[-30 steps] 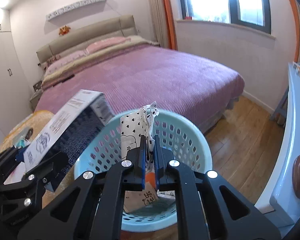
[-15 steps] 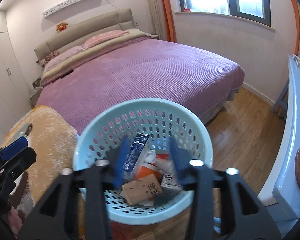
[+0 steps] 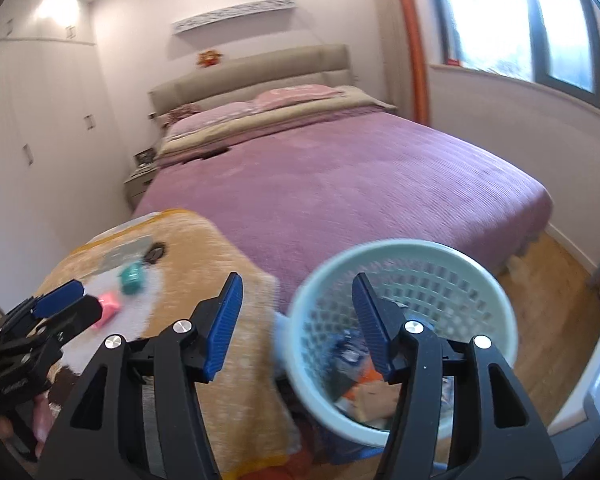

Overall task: Collect trash
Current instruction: 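Move the left tool to the pink bag while the right tool reaches the teal bag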

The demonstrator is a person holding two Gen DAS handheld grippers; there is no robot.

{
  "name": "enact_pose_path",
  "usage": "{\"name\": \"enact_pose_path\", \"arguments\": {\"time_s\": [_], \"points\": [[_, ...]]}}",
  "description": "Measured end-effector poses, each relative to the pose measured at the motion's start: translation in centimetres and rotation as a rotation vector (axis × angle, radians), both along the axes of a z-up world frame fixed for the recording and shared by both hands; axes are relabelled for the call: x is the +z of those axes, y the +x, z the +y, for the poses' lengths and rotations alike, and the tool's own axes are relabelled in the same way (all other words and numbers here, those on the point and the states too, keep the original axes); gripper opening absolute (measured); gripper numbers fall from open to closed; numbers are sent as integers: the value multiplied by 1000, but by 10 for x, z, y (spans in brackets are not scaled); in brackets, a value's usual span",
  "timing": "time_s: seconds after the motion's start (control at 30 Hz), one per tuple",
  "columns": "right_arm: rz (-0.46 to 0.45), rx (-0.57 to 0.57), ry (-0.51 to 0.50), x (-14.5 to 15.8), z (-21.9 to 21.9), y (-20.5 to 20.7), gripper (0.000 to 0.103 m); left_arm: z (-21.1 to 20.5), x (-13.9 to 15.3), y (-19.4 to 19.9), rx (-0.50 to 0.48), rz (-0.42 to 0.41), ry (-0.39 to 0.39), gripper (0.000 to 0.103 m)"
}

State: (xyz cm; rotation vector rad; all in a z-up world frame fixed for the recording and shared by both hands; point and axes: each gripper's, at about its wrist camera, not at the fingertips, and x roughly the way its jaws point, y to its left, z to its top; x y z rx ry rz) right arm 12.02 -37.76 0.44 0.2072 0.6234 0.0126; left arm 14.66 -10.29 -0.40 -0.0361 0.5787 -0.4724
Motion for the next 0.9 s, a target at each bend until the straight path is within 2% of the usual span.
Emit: {"name": "enact_pose_path", "arguments": {"time_s": [0.17,0.3,0.53,0.67,0.73,0.83,0.87,0.9], "points": [[-15,98,-20,6,44,9,56,52,0,10,103,11,0,75],[1,164,-5,3,71,19,59,83,-8,20,139,40,24,81],[57,232,64,-13,110,48,59,112,-44,51,146,143,86,81],[78,236,20,-26,135,71,59,118,-64,68,142,191,64,80],[87,261,-4,-32,152,81,59,119,-73,76,143,209,72,77],[105,293,-12,-39,166,92,59,119,-79,80,138,231,70,66],[113,303,-17,-42,173,97,59,118,-79,80,132,228,74,60],[121,316,-15,-44,179,102,59,116,-79,79,129,226,79,50]]}}
